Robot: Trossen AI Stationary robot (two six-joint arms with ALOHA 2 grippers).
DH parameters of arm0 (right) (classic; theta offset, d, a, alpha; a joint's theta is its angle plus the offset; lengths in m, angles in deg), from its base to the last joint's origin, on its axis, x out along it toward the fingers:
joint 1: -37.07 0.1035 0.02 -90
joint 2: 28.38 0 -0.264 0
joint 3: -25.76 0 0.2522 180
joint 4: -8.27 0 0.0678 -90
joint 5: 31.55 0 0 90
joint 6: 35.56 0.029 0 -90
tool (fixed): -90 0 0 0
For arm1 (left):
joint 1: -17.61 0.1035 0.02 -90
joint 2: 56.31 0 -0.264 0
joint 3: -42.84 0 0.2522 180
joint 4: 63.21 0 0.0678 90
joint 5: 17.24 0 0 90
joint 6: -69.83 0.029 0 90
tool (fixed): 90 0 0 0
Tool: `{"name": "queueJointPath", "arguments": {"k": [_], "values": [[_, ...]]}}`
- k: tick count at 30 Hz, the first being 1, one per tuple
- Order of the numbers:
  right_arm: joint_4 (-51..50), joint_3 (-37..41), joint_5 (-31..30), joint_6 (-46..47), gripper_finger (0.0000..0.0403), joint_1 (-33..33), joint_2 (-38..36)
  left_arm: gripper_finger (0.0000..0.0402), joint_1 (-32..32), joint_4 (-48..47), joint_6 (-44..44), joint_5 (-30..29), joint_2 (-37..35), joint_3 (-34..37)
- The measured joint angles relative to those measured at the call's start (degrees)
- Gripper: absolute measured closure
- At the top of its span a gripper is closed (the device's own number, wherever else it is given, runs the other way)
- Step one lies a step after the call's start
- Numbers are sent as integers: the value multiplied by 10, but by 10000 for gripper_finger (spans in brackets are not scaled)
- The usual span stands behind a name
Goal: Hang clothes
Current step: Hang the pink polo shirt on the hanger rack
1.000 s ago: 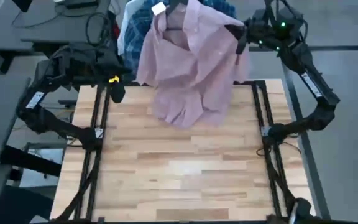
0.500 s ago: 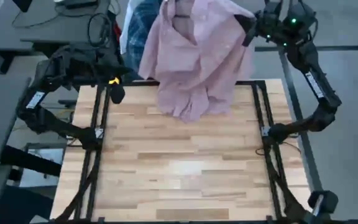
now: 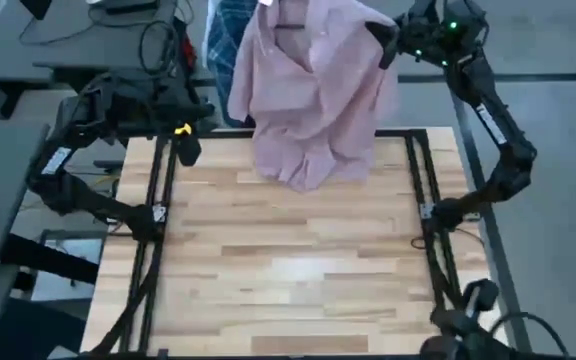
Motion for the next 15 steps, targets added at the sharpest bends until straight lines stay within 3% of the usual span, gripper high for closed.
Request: {"name": "queueJointPath", "arguments": {"k": [3,8,12,15], "values": [[-11,0,-11,-5,360,0,1,266,0,-1,-6,0,0,0],[-75,0,-25,2,272,-12,-9,266,0,-2,-9,0,0,0],[-185,1,-35,-13,211,-34,-30,266,0,-12,-8,-2,0,0],[-271,1,-78,-34,183,-50,-62,266,0,-27,-14,-23,0,0]]}}
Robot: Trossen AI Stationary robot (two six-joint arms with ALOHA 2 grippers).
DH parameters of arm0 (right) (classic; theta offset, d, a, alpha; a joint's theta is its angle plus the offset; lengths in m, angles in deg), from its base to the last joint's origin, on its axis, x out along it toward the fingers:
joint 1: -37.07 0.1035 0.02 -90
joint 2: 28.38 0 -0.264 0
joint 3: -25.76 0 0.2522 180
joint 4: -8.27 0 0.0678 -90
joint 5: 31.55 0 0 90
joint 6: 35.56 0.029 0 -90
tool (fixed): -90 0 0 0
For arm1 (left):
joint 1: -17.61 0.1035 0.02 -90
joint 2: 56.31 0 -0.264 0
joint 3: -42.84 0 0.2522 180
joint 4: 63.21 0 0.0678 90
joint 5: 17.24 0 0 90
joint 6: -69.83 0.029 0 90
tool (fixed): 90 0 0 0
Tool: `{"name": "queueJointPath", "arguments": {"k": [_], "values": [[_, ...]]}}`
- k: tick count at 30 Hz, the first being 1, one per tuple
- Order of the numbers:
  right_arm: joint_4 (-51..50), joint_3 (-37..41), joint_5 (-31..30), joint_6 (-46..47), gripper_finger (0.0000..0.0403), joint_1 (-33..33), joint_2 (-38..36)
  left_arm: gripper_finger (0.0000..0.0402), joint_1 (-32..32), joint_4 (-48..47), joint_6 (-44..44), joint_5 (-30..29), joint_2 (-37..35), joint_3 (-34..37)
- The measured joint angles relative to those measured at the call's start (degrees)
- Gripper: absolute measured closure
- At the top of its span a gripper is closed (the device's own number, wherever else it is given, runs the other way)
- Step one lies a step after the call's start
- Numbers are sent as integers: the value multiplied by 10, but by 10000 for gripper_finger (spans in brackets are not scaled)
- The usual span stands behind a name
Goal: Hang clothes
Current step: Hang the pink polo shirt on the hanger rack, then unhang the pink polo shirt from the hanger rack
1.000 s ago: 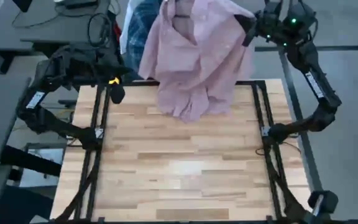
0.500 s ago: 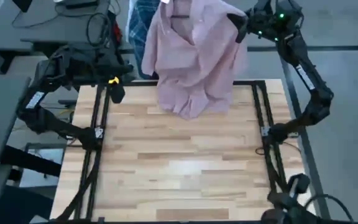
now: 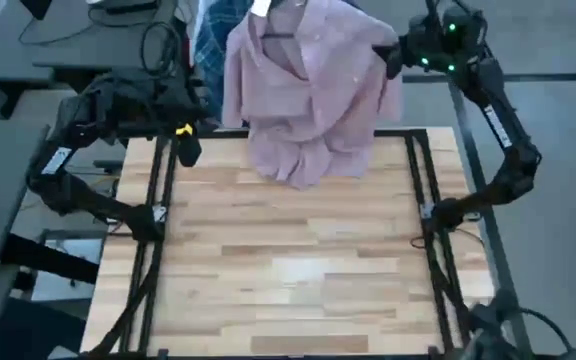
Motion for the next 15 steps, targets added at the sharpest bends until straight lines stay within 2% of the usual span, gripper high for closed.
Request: {"name": "queueJointPath", "arguments": {"k": [6,10,15], "values": [[-137,0,-19,-21,175,-18,-56,266,0,-7,-31,-24,0,0],[-226,0,-17,31,177,-15,-85,265,-2,-9,-88,-24,0,0],[-302,0,-17,25,177,16,-105,265,-29,-40,-147,-24,0,1]]}}
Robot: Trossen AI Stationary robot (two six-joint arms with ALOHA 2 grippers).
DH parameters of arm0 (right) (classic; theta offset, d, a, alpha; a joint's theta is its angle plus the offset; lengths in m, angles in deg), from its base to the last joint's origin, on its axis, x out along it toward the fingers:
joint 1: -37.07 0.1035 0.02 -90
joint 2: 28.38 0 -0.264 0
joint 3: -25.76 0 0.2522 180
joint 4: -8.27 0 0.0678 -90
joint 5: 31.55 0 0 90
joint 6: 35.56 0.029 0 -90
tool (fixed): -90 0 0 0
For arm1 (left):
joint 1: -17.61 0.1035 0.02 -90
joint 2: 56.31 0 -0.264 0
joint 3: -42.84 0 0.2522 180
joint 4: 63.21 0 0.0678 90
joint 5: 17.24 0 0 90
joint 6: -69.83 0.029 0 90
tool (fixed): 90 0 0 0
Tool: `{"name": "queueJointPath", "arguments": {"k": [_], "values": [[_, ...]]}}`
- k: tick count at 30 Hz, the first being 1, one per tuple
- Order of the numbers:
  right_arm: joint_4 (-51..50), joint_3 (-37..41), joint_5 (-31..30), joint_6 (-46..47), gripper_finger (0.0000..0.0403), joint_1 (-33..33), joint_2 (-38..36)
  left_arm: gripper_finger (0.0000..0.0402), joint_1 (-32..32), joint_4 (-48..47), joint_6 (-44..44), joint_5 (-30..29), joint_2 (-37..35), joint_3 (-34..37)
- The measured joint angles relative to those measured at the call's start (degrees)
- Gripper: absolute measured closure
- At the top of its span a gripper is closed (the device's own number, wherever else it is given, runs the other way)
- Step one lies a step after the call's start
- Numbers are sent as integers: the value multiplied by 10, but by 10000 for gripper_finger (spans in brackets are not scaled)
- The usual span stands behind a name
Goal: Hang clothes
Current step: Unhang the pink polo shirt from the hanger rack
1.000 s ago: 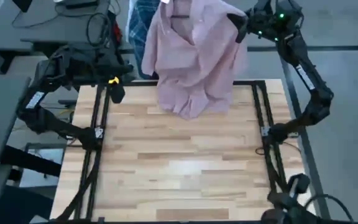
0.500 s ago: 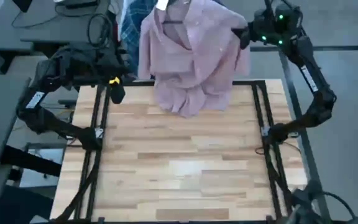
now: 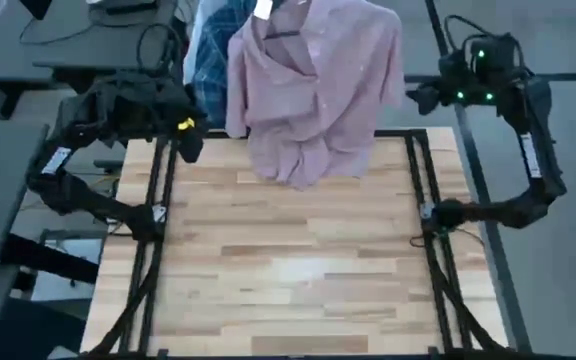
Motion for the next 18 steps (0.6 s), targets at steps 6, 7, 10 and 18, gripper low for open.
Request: {"name": "queueJointPath", "arguments": {"k": [6,7,10,18], "values": [[31,51,3,-2,177,80,-57,265,-76,51,-53,-25,-9,74],[50,71,2,1,177,96,-71,265,-93,65,-64,-41,-11,94],[122,145,3,43,177,143,-123,265,-148,131,-86,-85,-25,162],[343,349,3,232,177,281,-223,265,-251,396,-22,-98,-61,321]]}}
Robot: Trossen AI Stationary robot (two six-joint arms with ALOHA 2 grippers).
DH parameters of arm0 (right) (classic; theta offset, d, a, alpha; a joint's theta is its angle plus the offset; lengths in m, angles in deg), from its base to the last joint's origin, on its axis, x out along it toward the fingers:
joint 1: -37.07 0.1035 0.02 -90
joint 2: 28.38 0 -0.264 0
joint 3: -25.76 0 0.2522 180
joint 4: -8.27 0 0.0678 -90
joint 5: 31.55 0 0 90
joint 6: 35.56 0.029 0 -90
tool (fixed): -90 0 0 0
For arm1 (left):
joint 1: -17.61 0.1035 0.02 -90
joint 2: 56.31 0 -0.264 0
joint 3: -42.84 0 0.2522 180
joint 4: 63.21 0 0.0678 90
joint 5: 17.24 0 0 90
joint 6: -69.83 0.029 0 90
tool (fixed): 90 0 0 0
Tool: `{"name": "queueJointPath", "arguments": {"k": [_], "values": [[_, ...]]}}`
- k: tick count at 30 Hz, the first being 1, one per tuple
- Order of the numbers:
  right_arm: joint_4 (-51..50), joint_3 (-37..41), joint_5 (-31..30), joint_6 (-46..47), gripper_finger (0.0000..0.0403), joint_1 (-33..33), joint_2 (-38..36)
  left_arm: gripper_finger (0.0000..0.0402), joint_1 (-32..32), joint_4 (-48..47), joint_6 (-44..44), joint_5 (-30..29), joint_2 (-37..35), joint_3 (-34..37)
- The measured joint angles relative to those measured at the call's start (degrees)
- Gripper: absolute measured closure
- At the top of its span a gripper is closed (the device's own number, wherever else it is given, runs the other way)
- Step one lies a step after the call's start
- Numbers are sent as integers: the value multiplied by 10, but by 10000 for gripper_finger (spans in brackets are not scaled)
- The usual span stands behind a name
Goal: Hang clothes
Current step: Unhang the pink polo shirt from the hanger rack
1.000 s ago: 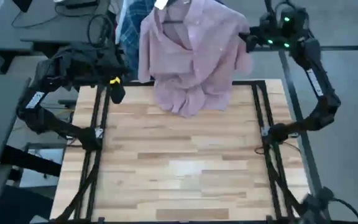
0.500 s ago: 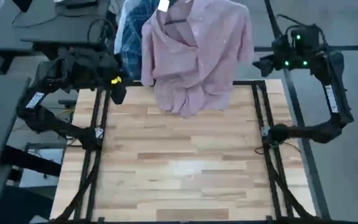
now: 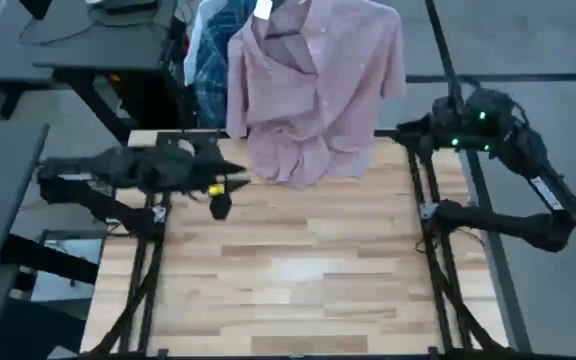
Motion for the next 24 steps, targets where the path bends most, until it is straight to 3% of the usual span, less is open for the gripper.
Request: {"name": "queueJointPath", "arguments": {"k": [4,10,16,24], "values": [[182,93,-16,79,177,75,3,265,-14,60,17,8,-29,49],[415,187,-154,127,177,167,79,266,-14,61,18,66,-88,97],[519,202,-239,169,177,229,214,266,-14,45,76,68,-126,124],[774,202,-261,182,177,277,373,266,-14,34,169,69,-132,130]]}}
